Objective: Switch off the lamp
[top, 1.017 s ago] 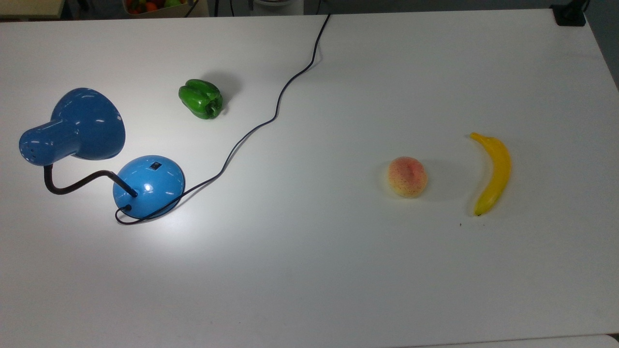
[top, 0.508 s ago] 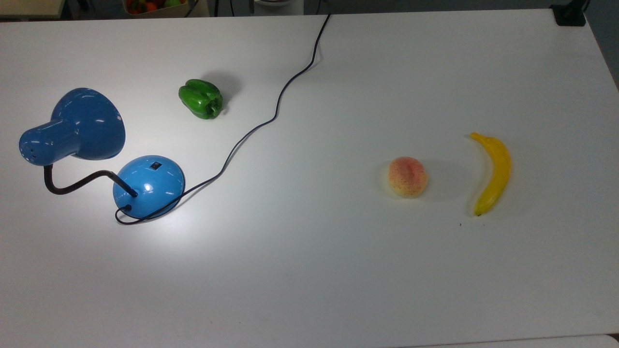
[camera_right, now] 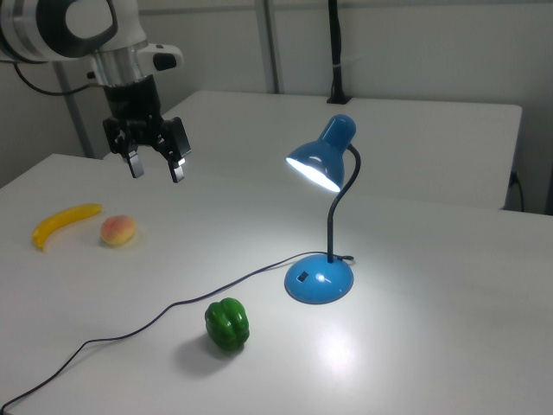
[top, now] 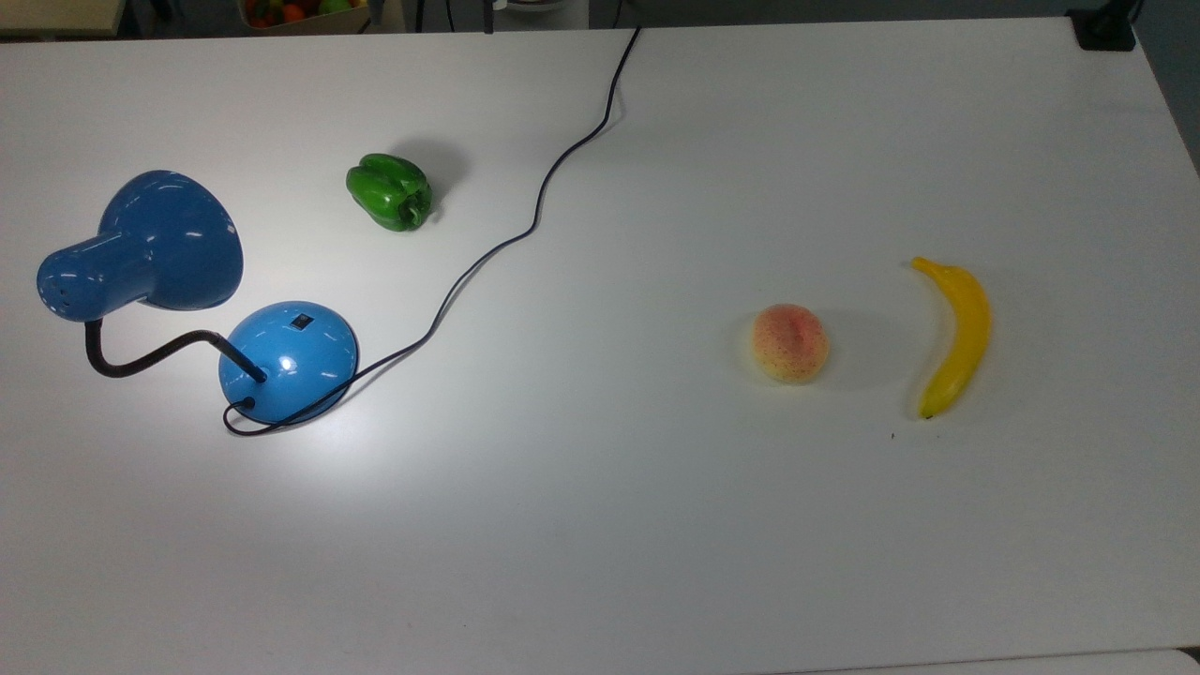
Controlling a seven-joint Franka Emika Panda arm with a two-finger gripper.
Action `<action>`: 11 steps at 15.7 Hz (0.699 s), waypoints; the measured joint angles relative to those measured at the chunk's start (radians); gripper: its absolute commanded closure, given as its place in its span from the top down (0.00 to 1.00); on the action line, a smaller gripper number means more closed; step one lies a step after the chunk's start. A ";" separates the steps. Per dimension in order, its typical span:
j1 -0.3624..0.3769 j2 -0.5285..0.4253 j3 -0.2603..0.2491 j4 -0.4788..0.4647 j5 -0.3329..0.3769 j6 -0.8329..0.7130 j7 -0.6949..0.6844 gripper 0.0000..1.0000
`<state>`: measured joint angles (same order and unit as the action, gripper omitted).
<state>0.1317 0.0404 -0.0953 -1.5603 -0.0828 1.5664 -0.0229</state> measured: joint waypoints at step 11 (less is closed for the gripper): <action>0.000 0.001 0.000 -0.001 0.000 0.000 -0.001 0.00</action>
<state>0.1319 0.0419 -0.0953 -1.5608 -0.0828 1.5664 -0.0236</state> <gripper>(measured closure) 0.991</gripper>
